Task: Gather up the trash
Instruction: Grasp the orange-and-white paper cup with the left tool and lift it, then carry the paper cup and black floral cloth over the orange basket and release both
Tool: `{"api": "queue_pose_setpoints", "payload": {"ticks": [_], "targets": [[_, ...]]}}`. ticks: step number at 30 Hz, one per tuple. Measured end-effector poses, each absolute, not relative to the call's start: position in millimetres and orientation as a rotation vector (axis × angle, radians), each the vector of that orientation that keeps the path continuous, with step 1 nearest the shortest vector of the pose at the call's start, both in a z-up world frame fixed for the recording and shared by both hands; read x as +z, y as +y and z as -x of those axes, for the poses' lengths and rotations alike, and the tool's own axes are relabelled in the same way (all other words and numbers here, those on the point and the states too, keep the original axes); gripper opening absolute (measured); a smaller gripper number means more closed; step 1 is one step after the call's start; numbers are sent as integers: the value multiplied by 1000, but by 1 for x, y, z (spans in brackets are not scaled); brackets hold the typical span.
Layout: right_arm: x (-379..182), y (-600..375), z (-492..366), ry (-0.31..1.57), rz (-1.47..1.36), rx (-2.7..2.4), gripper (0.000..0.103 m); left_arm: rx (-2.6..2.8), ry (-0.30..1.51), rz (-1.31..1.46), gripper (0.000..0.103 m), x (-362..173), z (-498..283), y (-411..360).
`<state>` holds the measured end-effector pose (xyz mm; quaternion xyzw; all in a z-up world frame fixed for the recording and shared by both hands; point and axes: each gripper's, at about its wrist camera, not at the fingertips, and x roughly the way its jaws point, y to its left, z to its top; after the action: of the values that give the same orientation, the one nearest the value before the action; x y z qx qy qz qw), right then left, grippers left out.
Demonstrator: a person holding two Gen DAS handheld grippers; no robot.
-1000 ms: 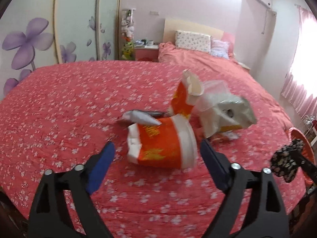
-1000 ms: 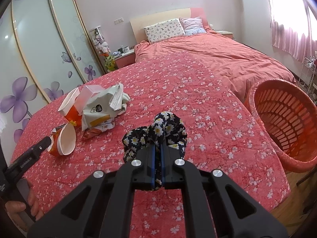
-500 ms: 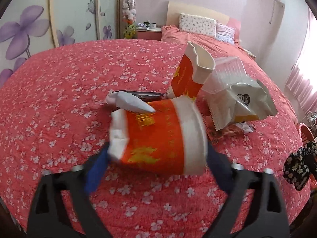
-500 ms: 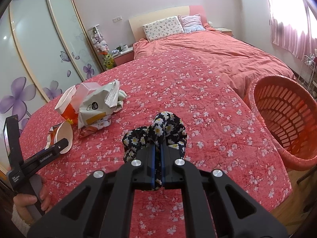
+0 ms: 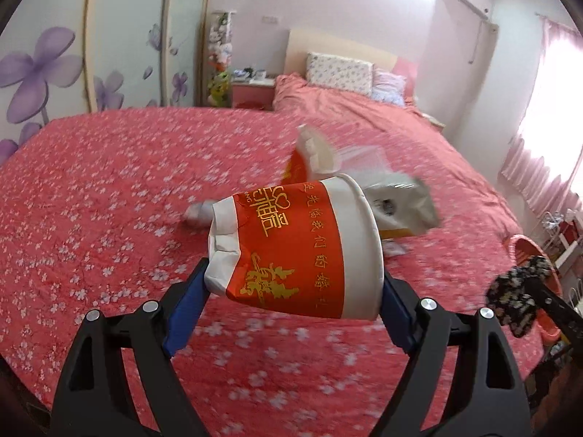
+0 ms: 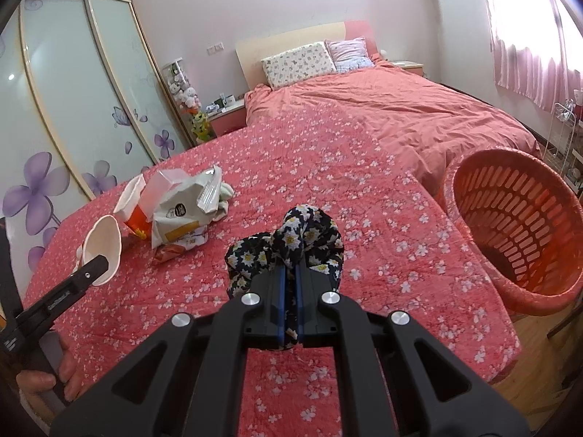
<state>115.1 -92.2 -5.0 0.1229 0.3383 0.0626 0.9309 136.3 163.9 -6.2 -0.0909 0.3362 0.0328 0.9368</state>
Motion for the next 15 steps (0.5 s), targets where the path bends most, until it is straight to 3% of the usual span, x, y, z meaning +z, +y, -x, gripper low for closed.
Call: {"api": "queue_pose_setpoints", "payload": {"ticks": [15], "targets": [[17, -146, -89, 581, -271, 4, 5, -179, 596, 169, 83, 30, -128, 90]]}}
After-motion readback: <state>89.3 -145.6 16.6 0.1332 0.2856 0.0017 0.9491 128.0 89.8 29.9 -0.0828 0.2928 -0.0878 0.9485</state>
